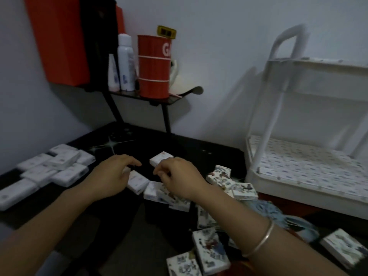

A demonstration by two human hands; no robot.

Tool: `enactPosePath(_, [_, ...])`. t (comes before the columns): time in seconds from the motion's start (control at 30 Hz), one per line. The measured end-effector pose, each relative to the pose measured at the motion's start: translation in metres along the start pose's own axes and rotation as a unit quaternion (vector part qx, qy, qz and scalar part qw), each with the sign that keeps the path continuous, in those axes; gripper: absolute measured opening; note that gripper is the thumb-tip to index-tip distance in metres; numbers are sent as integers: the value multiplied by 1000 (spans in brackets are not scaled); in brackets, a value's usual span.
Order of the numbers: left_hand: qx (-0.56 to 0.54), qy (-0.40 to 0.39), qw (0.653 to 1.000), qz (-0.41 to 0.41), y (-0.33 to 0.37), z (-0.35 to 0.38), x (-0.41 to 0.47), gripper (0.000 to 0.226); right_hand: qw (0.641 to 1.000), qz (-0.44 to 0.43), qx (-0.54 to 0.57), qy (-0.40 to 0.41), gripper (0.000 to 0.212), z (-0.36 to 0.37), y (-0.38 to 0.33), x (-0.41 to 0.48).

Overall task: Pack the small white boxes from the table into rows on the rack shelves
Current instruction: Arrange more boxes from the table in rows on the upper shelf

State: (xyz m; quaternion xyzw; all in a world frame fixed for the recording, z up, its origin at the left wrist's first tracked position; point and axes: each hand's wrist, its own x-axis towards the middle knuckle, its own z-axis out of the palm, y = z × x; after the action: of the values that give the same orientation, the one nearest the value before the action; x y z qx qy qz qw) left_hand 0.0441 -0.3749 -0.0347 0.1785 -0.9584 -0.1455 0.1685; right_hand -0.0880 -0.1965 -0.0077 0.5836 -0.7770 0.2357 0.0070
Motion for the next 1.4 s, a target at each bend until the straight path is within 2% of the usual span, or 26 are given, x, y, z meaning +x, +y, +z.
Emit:
enactPosePath(0.07, [24, -37, 999, 3, -14, 7, -3, 45, 996, 6, -70, -49, 25, 11, -8, 13])
enactPosePath(0.17, [53, -83, 994, 48, -26, 19, -6, 55, 959, 38, -222, -169, 37, 21, -14, 21])
enactPosePath(0.27, [65, -81, 992, 74, -30, 25, -6, 56, 948, 55, -249, -189, 39, 22, -13, 23])
enactPosePath(0.37, [44, -38, 993, 102, -28, 21, -5, 41, 963, 42, -218, -151, 50, 17, -6, 21])
enactPosePath(0.47, [53, -34, 993, 100, -19, 14, -3, 43, 994, 89, -8, -68, 55, 8, 0, 18])
enactPosePath(0.53, [39, -30, 996, 79, -12, 12, -4, 51, 986, 109, 128, 2, 53, 1, 6, 16])
enactPosePath(0.63, [-38, -1, 997, 63, 5, 4, -6, 50, 967, 95, 225, 74, 41, -12, 15, 10])
enactPosePath(0.77, [-104, 16, 992, 71, 44, -12, 2, 48, 952, 98, 264, 118, 33, -40, 29, -8])
enactPosePath(0.87, [-194, 27, 977, 89, 87, -20, 14, 43, 958, 93, 227, 150, 23, -69, 44, -32])
enactPosePath(0.9, [-246, 26, 964, 94, 104, -22, 18, 41, 959, 99, 204, 169, 20, -80, 49, -41])
enactPosePath(0.97, [-354, 2, 929, 105, 139, -26, 28, 40, 951, 126, 191, 206, 29, -103, 61, -59])
enactPosePath(1.07, [-453, -39, 881, 130, 191, -27, 43, 36, 899, 215, 303, 231, 32, -141, 76, -89])
enactPosePath(1.13, [-478, -51, 865, 144, 227, -27, 54, 36, 887, 228, 323, 240, 33, -167, 87, -111])
enactPosePath(1.3, [-507, -22, 843, 179, 322, -36, 81, 34, 877, 183, 334, 293, 37, -219, 115, -171])
enactPosePath(1.4, [-518, -4, 826, 222, 376, -47, 101, 35, 874, 158, 331, 319, 27, -243, 128, -203])
